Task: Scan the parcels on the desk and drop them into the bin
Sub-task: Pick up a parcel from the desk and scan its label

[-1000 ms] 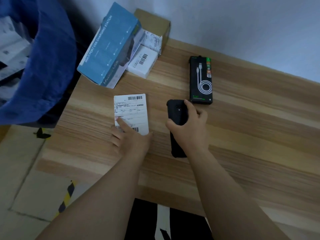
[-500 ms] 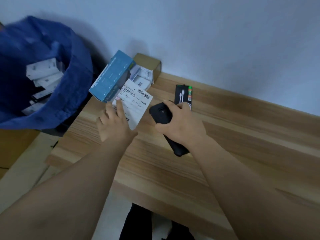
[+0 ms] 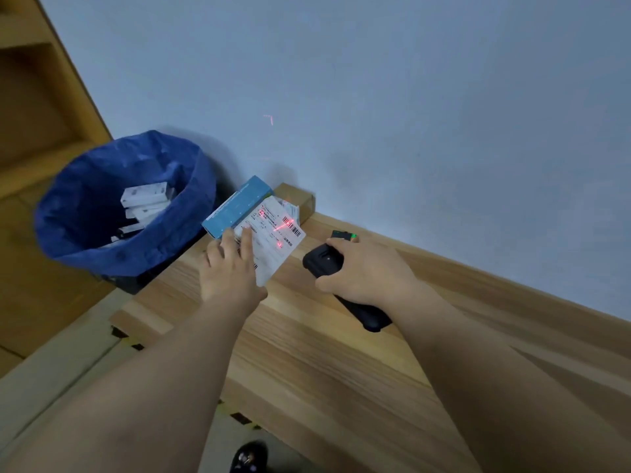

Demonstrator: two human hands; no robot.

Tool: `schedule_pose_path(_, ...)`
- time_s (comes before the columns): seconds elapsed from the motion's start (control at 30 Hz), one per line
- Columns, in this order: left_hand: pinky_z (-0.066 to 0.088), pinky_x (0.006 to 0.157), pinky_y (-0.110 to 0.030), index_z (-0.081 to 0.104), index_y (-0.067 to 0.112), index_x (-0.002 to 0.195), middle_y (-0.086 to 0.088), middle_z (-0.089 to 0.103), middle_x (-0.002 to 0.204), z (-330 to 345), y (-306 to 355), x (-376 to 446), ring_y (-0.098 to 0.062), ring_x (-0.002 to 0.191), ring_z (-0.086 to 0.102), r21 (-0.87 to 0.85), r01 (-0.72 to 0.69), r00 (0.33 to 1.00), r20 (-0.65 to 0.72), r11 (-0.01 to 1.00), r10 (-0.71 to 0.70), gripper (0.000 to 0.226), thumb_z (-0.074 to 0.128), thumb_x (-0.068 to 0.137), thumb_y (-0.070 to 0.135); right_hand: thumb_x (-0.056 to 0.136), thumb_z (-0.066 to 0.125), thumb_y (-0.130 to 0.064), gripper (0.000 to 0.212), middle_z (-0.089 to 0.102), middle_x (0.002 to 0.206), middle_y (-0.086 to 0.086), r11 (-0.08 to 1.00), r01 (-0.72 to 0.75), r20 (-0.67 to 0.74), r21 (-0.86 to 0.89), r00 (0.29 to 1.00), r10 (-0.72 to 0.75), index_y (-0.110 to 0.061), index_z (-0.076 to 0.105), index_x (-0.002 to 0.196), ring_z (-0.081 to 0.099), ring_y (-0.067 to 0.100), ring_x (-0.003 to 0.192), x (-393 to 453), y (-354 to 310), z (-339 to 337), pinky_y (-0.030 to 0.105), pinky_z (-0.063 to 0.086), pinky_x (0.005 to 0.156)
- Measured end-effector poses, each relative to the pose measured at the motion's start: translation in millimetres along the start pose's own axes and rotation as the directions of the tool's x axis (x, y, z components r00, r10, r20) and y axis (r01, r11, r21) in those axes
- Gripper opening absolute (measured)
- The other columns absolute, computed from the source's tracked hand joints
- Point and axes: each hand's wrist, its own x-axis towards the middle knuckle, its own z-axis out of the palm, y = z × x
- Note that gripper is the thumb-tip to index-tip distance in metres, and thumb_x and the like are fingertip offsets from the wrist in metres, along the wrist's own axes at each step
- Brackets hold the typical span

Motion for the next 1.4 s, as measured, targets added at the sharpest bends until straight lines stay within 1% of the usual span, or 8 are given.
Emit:
schedule_pose_path(0.27,0.025,0.117,-0.047,-0.014,0.015,0.154,-0.017,0.005,0.159,-9.9,-17.5,-30.2,-0.036,0.143,0.02,0.022,0.083,0.997,-0.004,0.996,-0.083,0.123,0.065,0.075,0.067,0.083,0.061,-0.057,0.069,0.045,0.134,0.005,0.995,0.049,0.064,-0.084,0.997,-0.043,-0.032,0.044,0.145,0.053,0.027,0.116,-19.4,-11.6,-8.6,0.034,0.042,0.081)
schedule_pose_path(0.4,0.027,0.114,-0.046,-0.011,0.015,0.155,-0.016,0.002,0.159,-16.1,-30.6,-36.4,-0.037,0.141,0.023,-0.134,0.269,0.962,0.08,0.954,-0.26,0.123,0.066,0.074,0.069,0.08,0.065,-0.053,0.067,0.042,0.122,0.001,0.989,0.067,-0.001,0.134,0.998,-0.067,-0.041,0.042,0.142,0.053,0.024,0.103,-20.1,-28.0,-9.0,0.033,0.043,0.079)
schedule_pose_path(0.57,0.031,0.107,-0.046,0.004,0.02,0.155,-0.014,0.01,0.153,-33.5,-67.0,-34.6,-0.037,0.131,0.03,-0.36,0.49,0.872,0.178,0.794,-0.457,0.111,0.062,0.075,0.07,0.077,0.065,-0.053,0.077,0.039,0.135,0.002,0.94,0.141,-0.161,0.312,0.983,-0.094,-0.044,0.035,0.147,0.057,0.027,0.114,-0.3,-79.8,11.1,0.035,0.046,0.087)
schedule_pose_path(0.77,0.029,0.106,-0.047,0.014,0.026,0.154,-0.012,0.01,0.156,-50.3,-156.5,-33.0,-0.038,0.13,0.029,-0.45,0.62,0.767,0.171,0.643,-0.619,0.101,0.059,0.076,0.072,0.08,0.068,-0.05,0.085,0.033,0.141,-0.002,0.853,0.315,-0.269,0.416,0.939,-0.215,-0.04,0.027,0.153,0.054,0.025,0.119,28.4,-192.6,30.2,0.039,0.048,0.095)
schedule_pose_path(0.93,0.03,0.105,-0.049,0.015,0.028,0.153,-0.011,0.012,0.155,-58.9,-264.5,-30.9,-0.037,0.13,0.031,-0.48,0.701,0.664,0.172,0.527,-0.727,0.1,0.059,0.075,0.073,0.078,0.068,-0.052,0.083,0.034,0.136,-0.001,0.803,0.414,-0.292,0.428,0.904,-0.311,-0.041,0.028,0.151,0.056,0.028,0.113,60.2,-312.3,45.1,0.038,0.047,0.088)
schedule_pose_path(1.03,0.031,0.105,-0.049,0.013,0.028,0.154,-0.011,0.011,0.155,-63.4,-338.7,-30.4,-0.037,0.131,0.03,-0.458,0.731,0.625,0.15,0.507,-0.766,0.102,0.06,0.075,0.072,0.079,0.068,-0.052,0.084,0.033,0.135,0.0,0.792,0.446,-0.305,0.416,0.89,-0.34,-0.039,0.027,0.152,0.055,0.028,0.112,80.0,-383.2,52.8,0.038,0.047,0.085)
schedule_pose_path(1.17,0.03,0.107,-0.049,0.013,0.026,0.154,-0.012,0.011,0.156,-68.4,-421.5,-26.8,-0.038,0.133,0.028,-0.434,0.743,0.607,0.115,0.51,-0.787,0.1,0.058,0.077,0.071,0.084,0.066,-0.05,0.081,0.032,0.136,0.003,0.803,0.461,-0.295,0.378,0.882,-0.368,-0.036,0.027,0.153,0.055,0.027,0.097,103.9,-464.7,67.4,0.036,0.046,0.079)
schedule_pose_path(1.4,0.033,0.105,-0.049,0.011,0.025,0.154,-0.014,0.011,0.155,-55.3,-524.1,3.8,-0.038,0.134,0.029,-0.342,0.774,0.596,0.112,0.532,-0.795,0.101,0.057,0.077,0.072,0.081,0.067,-0.052,0.086,0.031,0.136,0.005,0.832,0.43,-0.271,0.349,0.897,-0.35,-0.035,0.024,0.155,0.056,0.036,0.111,157.1,-567.4,92.9,0.041,0.049,0.088)
